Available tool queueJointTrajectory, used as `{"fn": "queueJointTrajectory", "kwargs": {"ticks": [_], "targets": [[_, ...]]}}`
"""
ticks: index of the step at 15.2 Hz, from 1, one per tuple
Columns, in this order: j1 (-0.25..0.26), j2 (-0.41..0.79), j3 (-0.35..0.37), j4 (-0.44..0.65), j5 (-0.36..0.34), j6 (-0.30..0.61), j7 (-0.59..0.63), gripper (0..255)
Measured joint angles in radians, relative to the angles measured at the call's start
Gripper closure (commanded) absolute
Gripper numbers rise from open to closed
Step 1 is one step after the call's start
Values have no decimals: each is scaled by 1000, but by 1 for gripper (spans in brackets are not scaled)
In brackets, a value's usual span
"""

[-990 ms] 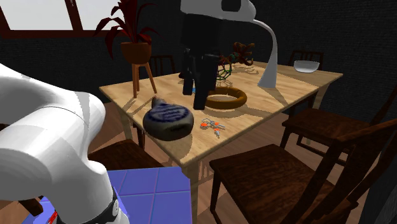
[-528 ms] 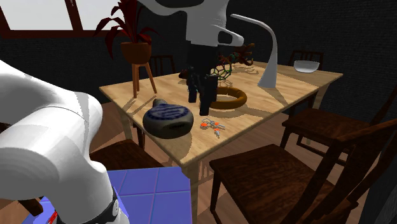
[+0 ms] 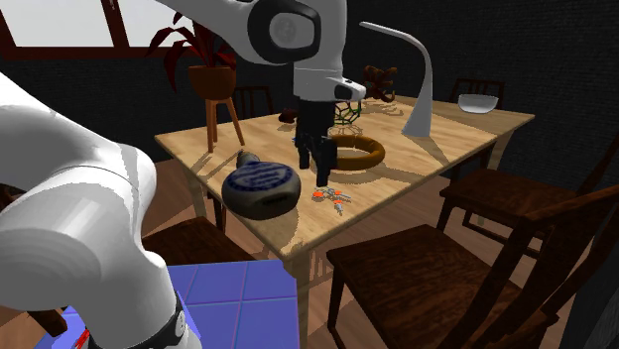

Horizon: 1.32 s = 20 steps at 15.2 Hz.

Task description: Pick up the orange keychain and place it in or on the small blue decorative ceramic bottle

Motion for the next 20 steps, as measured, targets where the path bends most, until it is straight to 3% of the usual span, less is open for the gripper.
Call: {"fn": "queueJointTrajectory", "kwargs": {"ticks": [7, 14, 20], "targets": [[6, 215, 148, 57, -7, 218, 111, 0], [-5, 300, 187, 16, -26, 346, 138, 0], [-7, 314, 193, 9, -30, 368, 143, 0]]}}
